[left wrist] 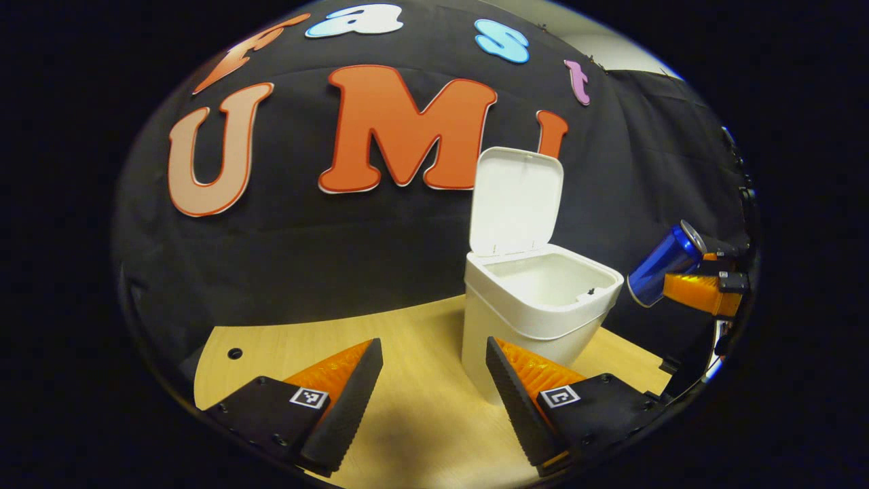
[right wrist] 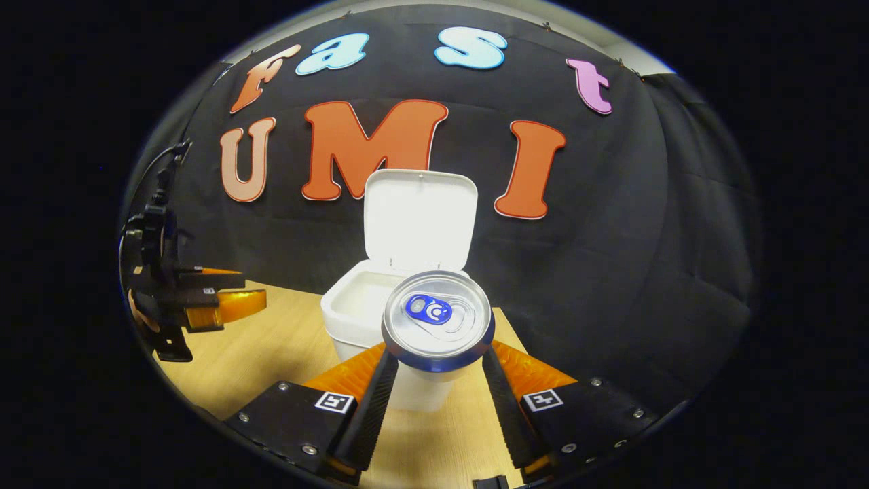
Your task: Press the lid of the desktop garbage bin to open it, pick up the crumpled paper on the desktop and throw it into the bin, then pick up the pop can on the desktop and drop it into the bin, and finally close the garbage bin lid.
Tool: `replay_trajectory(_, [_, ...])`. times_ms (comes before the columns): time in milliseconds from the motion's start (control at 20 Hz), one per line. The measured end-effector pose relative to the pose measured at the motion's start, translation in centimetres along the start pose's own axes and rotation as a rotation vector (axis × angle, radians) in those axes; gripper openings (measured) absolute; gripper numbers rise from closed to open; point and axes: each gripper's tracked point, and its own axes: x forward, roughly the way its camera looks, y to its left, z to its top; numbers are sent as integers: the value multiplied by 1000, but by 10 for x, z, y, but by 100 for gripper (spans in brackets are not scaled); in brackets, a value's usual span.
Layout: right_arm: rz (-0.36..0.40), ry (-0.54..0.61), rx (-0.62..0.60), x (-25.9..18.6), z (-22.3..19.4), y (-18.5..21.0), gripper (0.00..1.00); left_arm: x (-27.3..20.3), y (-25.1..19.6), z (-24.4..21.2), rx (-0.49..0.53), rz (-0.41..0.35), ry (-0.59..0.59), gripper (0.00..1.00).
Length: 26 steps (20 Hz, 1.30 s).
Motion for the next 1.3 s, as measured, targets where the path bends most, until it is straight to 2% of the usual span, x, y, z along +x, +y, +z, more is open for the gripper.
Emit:
replay_trajectory(150, [19, -46, -4, 16, 32, 4, 75, -26, 38, -27, -50, 90, 27, 98])
replay_trajectory(350, [36, -75, -20, 34, 49, 11, 75, -50, 68, -61, -74, 179, 72, 98])
replay_trajectory(400, [45, -75, -21, 39, 51, 14, 71, -56, 73, -64, -75, 198, 74, 98])
replay_trajectory(450, [49, -75, -22, 45, 51, 16, 76, -62, 80, -67, -72, 219, 73, 98])
replay_trajectory(800, [85, -49, -57, 80, 43, 33, 76, -96, 98, -98, -95, 320, 116, 98])
replay_trajectory(850, [92, -42, -56, 84, 41, 34, 71, -100, 100, -102, -99, 334, 124, 98])
replay_trajectory(900, [94, -38, -56, 88, 39, 34, 71, -103, 101, -104, -103, 343, 131, 98])
replay_trajectory(950, [97, -31, -58, 91, 37, 35, 77, -106, 101, -106, -109, 350, 137, 98])
replay_trajectory(1150, [101, 5, -59, 104, 24, 36, 78, -118, 103, -114, -121, 377, 151, 98])
replay_trajectory(1300, [105, -9, -61, 112, 32, 37, 79, -123, 108, -115, -122, 394, 162, 98])
